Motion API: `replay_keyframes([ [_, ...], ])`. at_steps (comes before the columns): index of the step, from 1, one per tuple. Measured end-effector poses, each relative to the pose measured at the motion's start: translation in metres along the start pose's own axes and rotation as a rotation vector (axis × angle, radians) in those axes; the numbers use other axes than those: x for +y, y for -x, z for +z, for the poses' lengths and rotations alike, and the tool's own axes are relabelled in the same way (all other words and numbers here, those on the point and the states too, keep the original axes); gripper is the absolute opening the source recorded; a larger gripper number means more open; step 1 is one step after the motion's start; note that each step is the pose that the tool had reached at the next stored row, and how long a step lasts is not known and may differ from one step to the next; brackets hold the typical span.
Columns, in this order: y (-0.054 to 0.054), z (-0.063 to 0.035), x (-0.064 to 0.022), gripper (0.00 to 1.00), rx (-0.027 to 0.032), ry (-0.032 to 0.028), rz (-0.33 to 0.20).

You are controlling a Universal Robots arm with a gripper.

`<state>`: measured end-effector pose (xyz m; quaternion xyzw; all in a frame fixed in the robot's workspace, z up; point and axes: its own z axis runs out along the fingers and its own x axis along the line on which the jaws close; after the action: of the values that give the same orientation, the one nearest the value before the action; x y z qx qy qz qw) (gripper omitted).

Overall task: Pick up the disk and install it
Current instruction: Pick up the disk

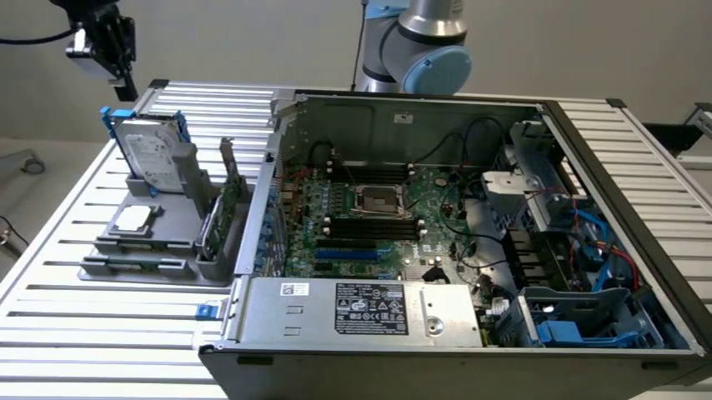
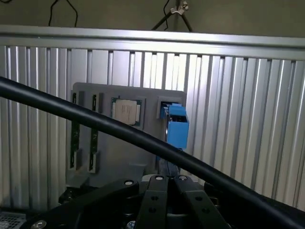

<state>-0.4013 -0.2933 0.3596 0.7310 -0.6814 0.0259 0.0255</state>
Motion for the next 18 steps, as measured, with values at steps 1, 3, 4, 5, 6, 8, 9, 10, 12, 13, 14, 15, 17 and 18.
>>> replay_keyframes([
  [1,0.0,-0.0001,0.0003,0.11,0.0001,-0.0005,-0.01],
  [3,0.001,-0.0002,0.0035,0.11,0.0001,-0.0008,-0.016],
  [4,0.001,-0.0002,0.0052,0.12,0.0001,-0.0013,-0.018],
  [5,0.001,-0.0002,0.0057,0.17,0.0001,-0.0012,-0.019],
  [6,0.001,-0.0002,0.0056,0.17,0.0001,-0.0014,-0.019],
  [8,0.001,-0.0002,0.0056,0.29,0.0001,-0.0014,-0.02],
  [9,0.001,-0.0001,0.0059,0.29,0.0001,-0.0014,-0.019],
  [10,0.001,-0.0001,0.0067,0.36,0.0001,-0.0018,-0.019],
  [12,0.001,-0.0001,0.0098,0.47,0.0001,-0.002,-0.02],
  [13,0.002,-0.0001,0.0117,0.47,0.0002,-0.0019,-0.02],
  [14,0.002,0.0003,0.014,0.53,0.0001,-0.0022,-0.021],
  [15,0.002,0.001,0.016,0.53,0.0001,-0.0022,-0.022],
  [17,0.003,0.0043,0.0203,0.6,0.0001,-0.0027,-0.023],
  [18,0.003,0.0061,0.022,0.6,0.0001,-0.003,-0.024],
])
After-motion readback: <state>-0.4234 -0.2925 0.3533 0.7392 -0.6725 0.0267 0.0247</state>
